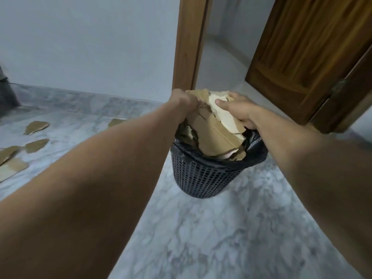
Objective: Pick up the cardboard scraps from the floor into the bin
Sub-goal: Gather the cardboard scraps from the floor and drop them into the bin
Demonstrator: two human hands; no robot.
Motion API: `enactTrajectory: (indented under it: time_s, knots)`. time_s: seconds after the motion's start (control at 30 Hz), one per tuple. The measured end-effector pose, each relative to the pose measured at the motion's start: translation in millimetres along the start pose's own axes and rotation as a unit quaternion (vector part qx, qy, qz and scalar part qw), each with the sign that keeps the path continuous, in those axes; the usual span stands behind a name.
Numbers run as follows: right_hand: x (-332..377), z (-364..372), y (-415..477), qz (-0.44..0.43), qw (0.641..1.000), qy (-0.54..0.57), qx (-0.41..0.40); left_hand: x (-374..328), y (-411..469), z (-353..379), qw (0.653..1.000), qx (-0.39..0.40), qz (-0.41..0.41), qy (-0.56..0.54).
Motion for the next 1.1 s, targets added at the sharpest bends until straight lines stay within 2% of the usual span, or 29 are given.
enactTrajectory:
  time_s: [0.13, 0.33, 0.43, 0.53, 0.6, 0.67, 0.77, 0.83, 0.97, 1.03, 1.1]
  knots:
    - [9.1, 4.9, -7.0, -0.002, 0.998, -0.062, -0.01, 7.2, -6.9, -30.3, 0.997, -0.06, 0.048, 0.024]
    - [77.8, 72.0, -40.3, -0.111, 0.985, -0.128, -0.031, 56.6, -60.9, -131.2, 0.973, -0.195, 0.097, 0.071]
    - [105.3, 131.3, -56.8, -0.192, 0.968, -0.152, -0.047, 121.1, -105.2, -192.6, 0.955, -0.243, 0.069, 0.155]
    - [113.9, 206.7, -74.2, -0.239, 0.955, -0.175, -0.012, 195.8, -161.5, -245.4, 0.93, -0.276, 0.018, 0.241]
    - [107.5, 262.7, -85.1, -0.25, 0.949, -0.185, 0.047, 248.3, -203.0, -265.6, 0.906, -0.261, -0.024, 0.331]
    - [94.0, 320.7, -95.2, -0.242, 0.945, -0.187, 0.118, 299.7, -238.8, -276.2, 0.877, -0.201, -0.067, 0.431]
    - [63.8, 403.3, -110.3, -0.189, 0.93, -0.21, 0.237, 361.7, -272.3, -276.4, 0.851, -0.107, -0.133, 0.497]
    - [44.1, 447.0, -121.3, -0.173, 0.906, -0.249, 0.295, 387.5, -279.9, -266.6, 0.826, -0.082, -0.153, 0.537]
    - [13.2, 503.0, -135.6, -0.196, 0.864, -0.313, 0.343, 409.5, -269.5, -269.7, 0.797, -0.1, -0.181, 0.567]
    - [3.6, 523.9, -136.1, -0.22, 0.827, -0.382, 0.35, 408.2, -257.1, -285.4, 0.794, -0.108, -0.178, 0.571]
    - [5.1, 541.6, -129.1, -0.225, 0.812, -0.422, 0.335, 405.7, -243.7, -305.7, 0.795, -0.111, -0.168, 0.572]
Point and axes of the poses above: each hand's wrist, its own y-axis towards the middle knuckle, its own z-axis out of the palm, x = y × z, the point moved 5 cm from there along y, towards the middle knuckle, and after that the axes turned 7 degrees about x, right-handed, at the moved point
